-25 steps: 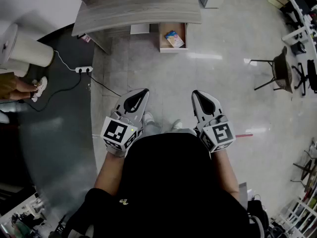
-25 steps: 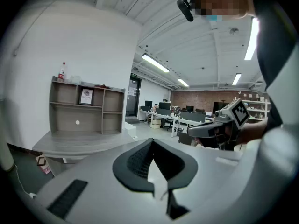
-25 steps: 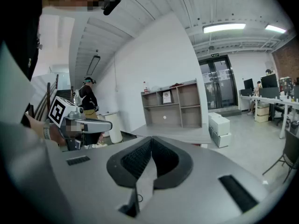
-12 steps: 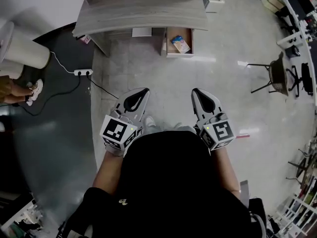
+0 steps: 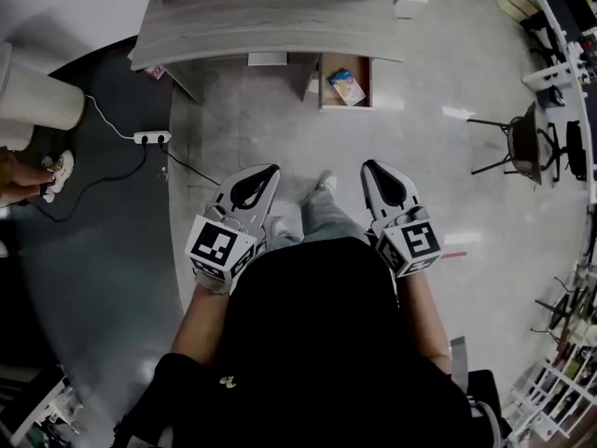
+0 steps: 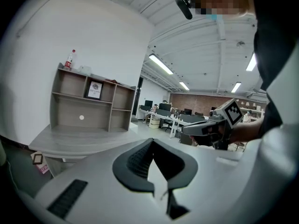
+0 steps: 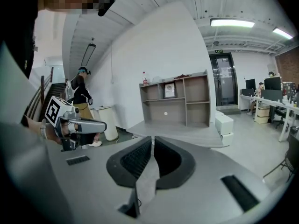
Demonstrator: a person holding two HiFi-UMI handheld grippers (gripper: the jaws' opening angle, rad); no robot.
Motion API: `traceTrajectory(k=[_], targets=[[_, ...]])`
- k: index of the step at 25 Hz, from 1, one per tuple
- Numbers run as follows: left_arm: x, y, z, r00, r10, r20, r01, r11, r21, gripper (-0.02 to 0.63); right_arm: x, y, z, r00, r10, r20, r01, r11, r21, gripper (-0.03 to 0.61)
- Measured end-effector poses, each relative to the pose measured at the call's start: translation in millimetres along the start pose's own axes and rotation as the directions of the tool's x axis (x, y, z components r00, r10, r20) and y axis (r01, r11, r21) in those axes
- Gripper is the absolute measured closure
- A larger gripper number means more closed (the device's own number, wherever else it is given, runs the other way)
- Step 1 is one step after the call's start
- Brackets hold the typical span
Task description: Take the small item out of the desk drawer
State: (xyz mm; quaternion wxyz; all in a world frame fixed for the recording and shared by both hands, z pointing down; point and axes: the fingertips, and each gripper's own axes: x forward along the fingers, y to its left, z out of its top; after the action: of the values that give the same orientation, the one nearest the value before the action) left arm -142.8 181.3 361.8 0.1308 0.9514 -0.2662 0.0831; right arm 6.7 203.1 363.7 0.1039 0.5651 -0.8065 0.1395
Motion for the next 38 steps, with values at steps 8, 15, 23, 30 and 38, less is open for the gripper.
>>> traceTrajectory(k=[8,15,23,30,38], targets=[[83.9,48.3,24.2,0.999,0.022,-0.045,-0.022,1.000,-0.003,0.604,77.5,-80.4,7.0,0.997,0.030,-0.075,-0.027,0.999,0.032,0.552],[158.4,86.8,37.9,0.993,0.087,-0.085,-0.090,0.995,-0.039,0.604,143.7,-159.4,-8.4,0.981,0.060,-0.183,-0.057,0.998,0.021,0.488],[212.3,99.2,41.8,0.980,0.143,-0.137,-0.151,0.987,-0.050,0.604,194.3,-215.3,-46.3,0.945,0.111,-0.307,-0.110,0.994,0.020,0.396],[220.3,121.1,41.0,0.972,0.174,-0.159,-0.186,0.980,-0.065,0.604,233.9,-234.0,-87.0,0.903,0.096,-0.418,-0.103,0.995,0.006,0.317],[217.7,161.9,34.2,0.965,0.165,-0.202,-0.184,0.979,-0.083,0.604,288.5,-255.0,-162.7,0.821,0.011,-0.571,-0.047,0.998,-0.049,0.238]])
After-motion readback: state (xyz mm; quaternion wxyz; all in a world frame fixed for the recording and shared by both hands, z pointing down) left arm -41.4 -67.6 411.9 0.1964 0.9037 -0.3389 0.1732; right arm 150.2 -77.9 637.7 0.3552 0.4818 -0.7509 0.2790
